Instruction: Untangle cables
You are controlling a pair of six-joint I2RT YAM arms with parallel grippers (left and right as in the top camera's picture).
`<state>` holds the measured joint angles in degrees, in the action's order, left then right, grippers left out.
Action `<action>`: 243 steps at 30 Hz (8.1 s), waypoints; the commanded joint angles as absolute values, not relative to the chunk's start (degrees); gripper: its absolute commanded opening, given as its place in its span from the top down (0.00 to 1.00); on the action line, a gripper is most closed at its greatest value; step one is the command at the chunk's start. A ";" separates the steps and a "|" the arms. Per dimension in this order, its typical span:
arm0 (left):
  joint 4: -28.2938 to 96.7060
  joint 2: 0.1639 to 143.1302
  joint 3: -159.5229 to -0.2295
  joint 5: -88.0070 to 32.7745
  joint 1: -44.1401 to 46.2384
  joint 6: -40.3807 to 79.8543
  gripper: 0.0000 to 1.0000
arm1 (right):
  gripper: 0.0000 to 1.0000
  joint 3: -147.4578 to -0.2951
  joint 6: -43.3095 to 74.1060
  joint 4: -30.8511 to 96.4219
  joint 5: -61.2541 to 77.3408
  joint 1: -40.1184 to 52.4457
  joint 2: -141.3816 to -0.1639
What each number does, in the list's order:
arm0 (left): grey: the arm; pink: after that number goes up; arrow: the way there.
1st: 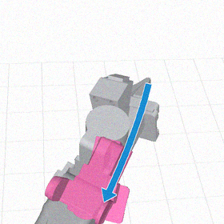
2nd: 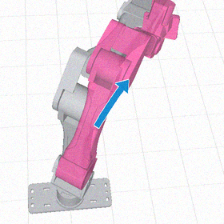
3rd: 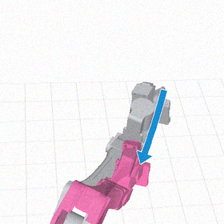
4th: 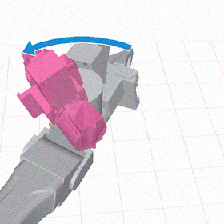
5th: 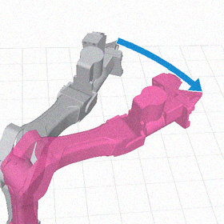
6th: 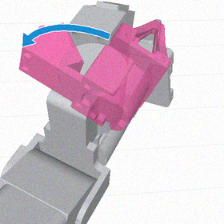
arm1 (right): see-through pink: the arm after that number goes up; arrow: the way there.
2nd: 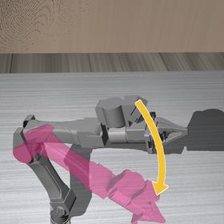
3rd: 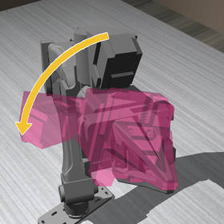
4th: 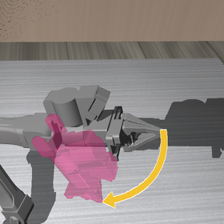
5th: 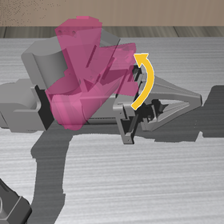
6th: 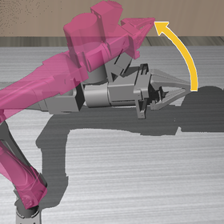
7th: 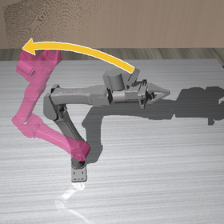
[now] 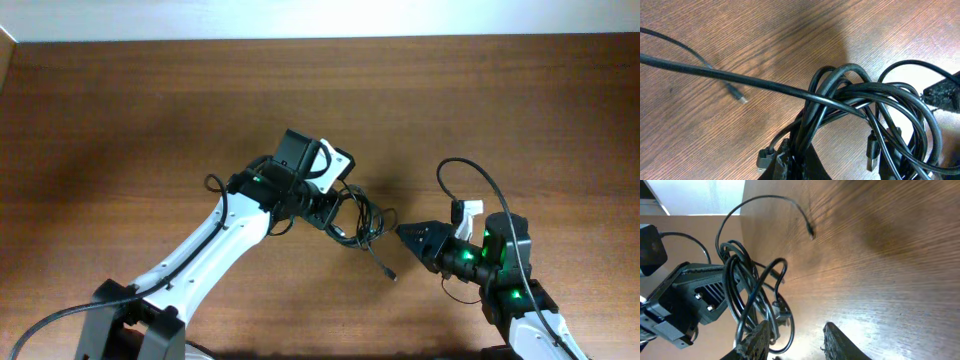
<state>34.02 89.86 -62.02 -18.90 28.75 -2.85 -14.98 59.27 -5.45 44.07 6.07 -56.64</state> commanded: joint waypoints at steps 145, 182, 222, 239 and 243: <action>23.22 96.29 -62.41 -37.74 26.13 -0.58 1.00 | 0.96 -25.08 20.38 -2.15 36.93 18.04 -68.20; 25.17 96.68 -61.95 -19.42 28.82 -9.80 0.69 | 0.96 -25.08 22.94 5.96 36.86 18.00 -71.70; 18.96 104.53 -57.78 -11.00 38.96 -5.85 1.00 | 0.96 -25.10 36.51 1.04 32.53 18.00 -86.30; 21.80 104.05 -59.53 -10.22 38.74 -3.68 1.00 | 0.96 -25.10 36.53 1.08 32.56 17.98 -86.30; 24.12 92.51 -63.00 -10.22 33.65 0.93 1.00 | 0.96 -26.96 32.34 0.99 44.12 17.93 -83.61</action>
